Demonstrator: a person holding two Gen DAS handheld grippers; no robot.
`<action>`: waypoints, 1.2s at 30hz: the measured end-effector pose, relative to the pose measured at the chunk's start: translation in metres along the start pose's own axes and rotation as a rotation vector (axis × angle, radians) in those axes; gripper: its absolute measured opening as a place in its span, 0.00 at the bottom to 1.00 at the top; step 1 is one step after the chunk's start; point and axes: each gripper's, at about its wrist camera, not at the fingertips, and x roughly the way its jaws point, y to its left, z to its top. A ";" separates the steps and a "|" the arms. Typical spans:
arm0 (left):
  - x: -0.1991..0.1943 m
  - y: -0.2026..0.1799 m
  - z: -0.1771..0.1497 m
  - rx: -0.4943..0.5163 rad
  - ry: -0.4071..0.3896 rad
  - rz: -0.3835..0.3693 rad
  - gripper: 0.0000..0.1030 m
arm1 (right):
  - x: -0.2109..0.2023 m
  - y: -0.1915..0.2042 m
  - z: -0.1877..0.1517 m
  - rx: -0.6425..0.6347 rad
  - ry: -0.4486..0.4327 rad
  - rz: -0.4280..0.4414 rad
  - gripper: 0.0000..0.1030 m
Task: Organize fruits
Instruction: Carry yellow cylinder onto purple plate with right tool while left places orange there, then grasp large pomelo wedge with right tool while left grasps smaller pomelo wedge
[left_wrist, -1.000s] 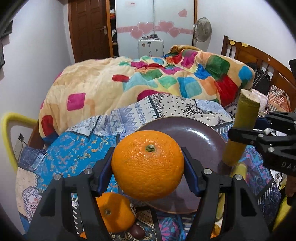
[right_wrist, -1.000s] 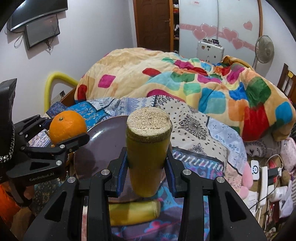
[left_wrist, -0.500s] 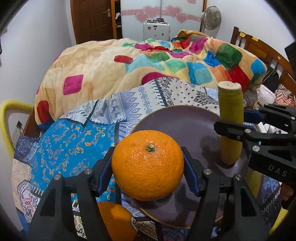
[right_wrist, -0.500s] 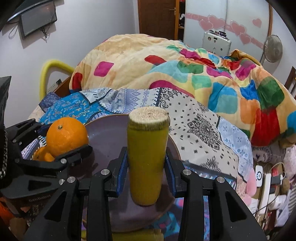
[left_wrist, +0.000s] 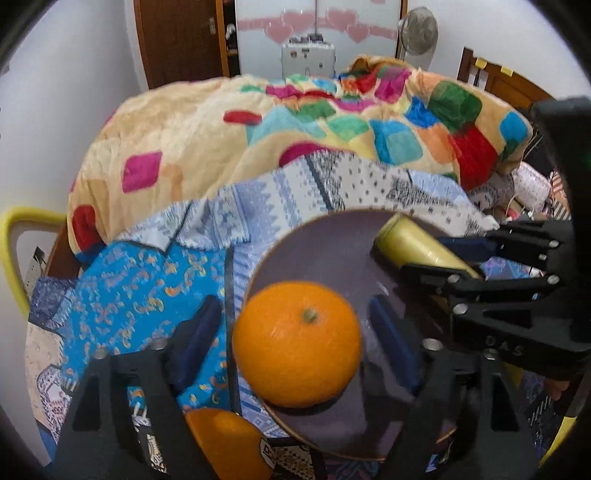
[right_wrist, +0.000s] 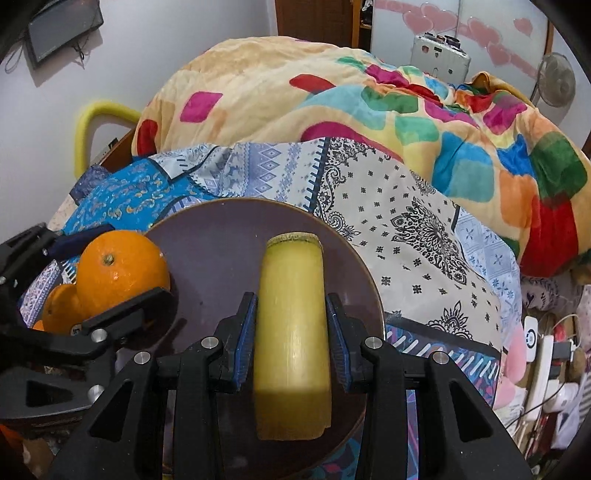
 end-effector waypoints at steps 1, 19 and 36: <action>-0.004 0.000 0.001 -0.001 -0.017 0.002 0.90 | -0.004 0.000 0.000 0.001 -0.016 0.000 0.33; -0.090 0.001 -0.024 0.017 -0.165 0.039 0.91 | -0.099 0.013 -0.033 -0.019 -0.226 -0.051 0.40; -0.146 -0.011 -0.102 0.039 -0.168 0.052 0.96 | -0.134 0.047 -0.118 -0.056 -0.286 -0.045 0.53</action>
